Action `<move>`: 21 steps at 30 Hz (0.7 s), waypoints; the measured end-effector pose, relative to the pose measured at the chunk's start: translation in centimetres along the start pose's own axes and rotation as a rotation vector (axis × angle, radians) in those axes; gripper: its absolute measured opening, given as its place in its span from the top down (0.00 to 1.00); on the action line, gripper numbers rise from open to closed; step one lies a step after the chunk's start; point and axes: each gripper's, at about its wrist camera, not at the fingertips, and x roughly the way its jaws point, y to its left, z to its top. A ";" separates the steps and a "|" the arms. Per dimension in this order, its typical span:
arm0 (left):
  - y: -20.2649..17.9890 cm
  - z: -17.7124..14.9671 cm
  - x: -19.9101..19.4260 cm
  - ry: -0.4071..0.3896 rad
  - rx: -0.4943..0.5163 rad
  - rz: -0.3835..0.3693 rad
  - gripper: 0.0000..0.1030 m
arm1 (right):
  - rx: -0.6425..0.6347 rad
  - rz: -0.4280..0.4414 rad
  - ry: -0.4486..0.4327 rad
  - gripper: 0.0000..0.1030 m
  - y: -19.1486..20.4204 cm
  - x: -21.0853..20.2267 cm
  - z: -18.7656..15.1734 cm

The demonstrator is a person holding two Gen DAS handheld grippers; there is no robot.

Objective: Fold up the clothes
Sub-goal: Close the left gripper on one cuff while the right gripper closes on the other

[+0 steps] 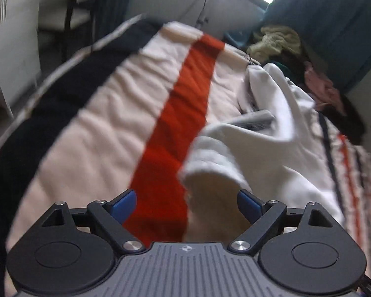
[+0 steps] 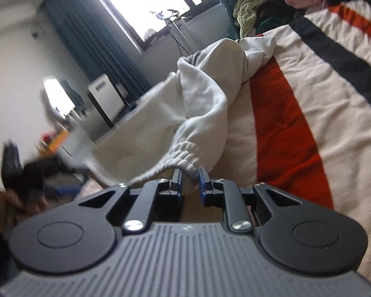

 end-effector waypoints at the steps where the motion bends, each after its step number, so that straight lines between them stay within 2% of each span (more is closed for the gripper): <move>1: 0.6 0.1 -0.1 0.000 -0.030 -0.025 0.11 | 0.027 0.016 -0.012 0.83 -0.3 -0.1 0.2; 4: 2.2 0.4 -0.4 -0.006 -0.118 -0.095 0.08 | 0.100 0.037 -0.059 0.83 -1.1 -0.9 0.8; 7: 3.1 1.0 0.8 -0.053 -0.224 -0.044 0.06 | 0.158 0.037 -0.089 0.82 -2.0 -1.1 1.2; 8: 3.5 1.2 1.6 -0.055 -0.270 -0.048 0.06 | 0.174 0.036 -0.086 0.82 -2.3 -0.9 1.2; 9: 4.0 1.3 2.4 -0.056 -0.316 -0.053 0.07 | 0.188 0.032 -0.079 0.80 -2.5 -0.7 1.2; 11: 4.8 1.5 3.7 -0.023 -0.370 -0.048 0.10 | 0.204 0.023 -0.055 0.68 -2.8 -0.1 1.0; 12: 5.1 1.4 4.2 0.000 -0.389 -0.055 0.11 | 0.209 0.024 -0.041 0.57 -2.9 0.2 0.8; 13: 5.3 1.3 4.4 0.006 -0.398 -0.069 0.11 | 0.214 0.030 -0.027 0.44 -2.9 0.5 0.6; 15: 5.7 1.0 4.7 0.014 -0.411 -0.097 0.11 | 0.233 0.049 -0.010 0.37 -3.0 1.0 0.4; 18: 5.9 0.7 4.8 0.007 -0.393 -0.109 0.14 | 0.291 0.083 -0.002 0.37 -3.3 1.8 0.3; 21: 5.7 1.0 5.5 0.007 -0.397 -0.122 0.21 | 0.359 0.061 0.015 0.37 -4.0 3.1 -0.1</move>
